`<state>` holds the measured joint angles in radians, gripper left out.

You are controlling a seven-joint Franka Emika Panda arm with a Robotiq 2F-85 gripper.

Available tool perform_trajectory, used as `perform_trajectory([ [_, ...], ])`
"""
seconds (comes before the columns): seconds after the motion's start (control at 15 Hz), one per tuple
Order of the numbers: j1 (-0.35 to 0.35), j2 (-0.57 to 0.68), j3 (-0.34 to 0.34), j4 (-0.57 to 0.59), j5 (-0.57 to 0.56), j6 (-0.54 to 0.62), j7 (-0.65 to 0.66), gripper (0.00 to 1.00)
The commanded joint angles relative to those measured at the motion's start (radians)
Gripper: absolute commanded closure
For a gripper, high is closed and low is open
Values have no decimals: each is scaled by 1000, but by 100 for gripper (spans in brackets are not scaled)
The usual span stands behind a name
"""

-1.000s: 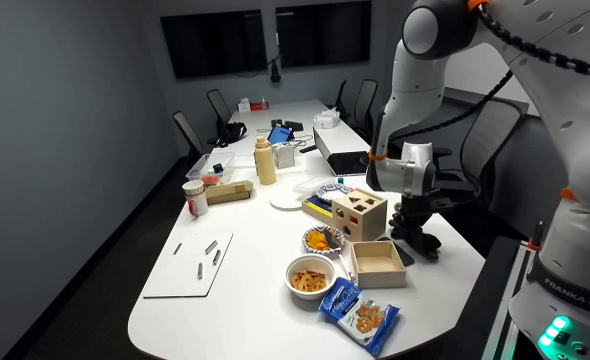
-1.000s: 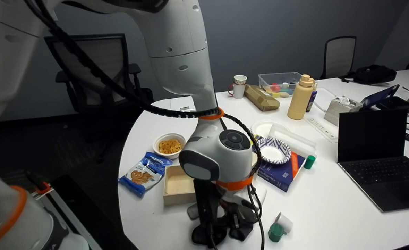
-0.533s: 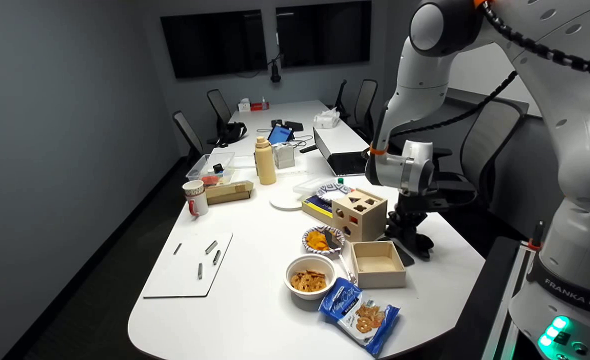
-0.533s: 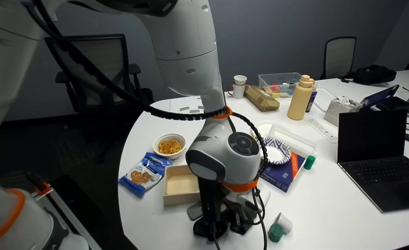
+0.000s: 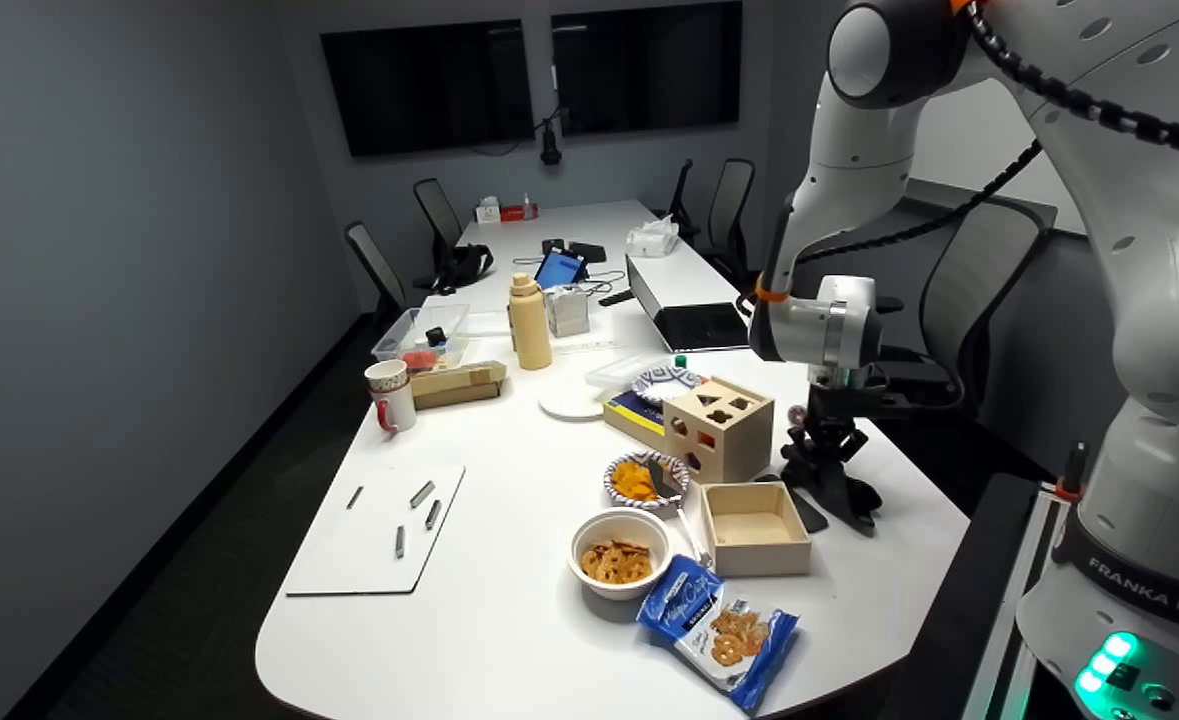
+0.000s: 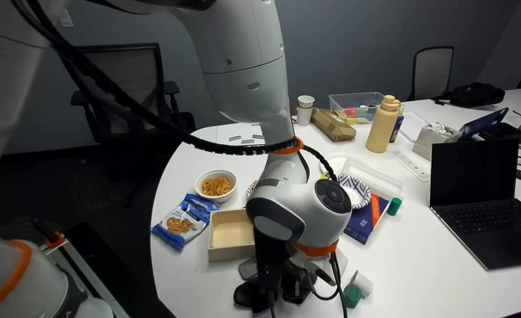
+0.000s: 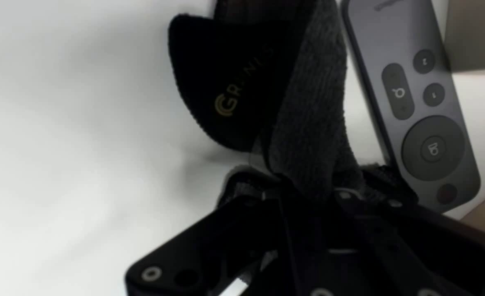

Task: Use a cloth to wipe the table

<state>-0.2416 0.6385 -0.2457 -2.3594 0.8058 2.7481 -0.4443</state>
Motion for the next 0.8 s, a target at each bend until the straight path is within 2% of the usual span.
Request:
perform_trajectory([
  [0.0,-36,13,0,-20,-166,-27,164,98],
  [0.2,-50,21,0,-24,-249,26,280,98],
  [0.47,-88,14,38,-35,-288,142,346,98],
  [0.73,-171,4,139,-44,-315,282,322,98],
])
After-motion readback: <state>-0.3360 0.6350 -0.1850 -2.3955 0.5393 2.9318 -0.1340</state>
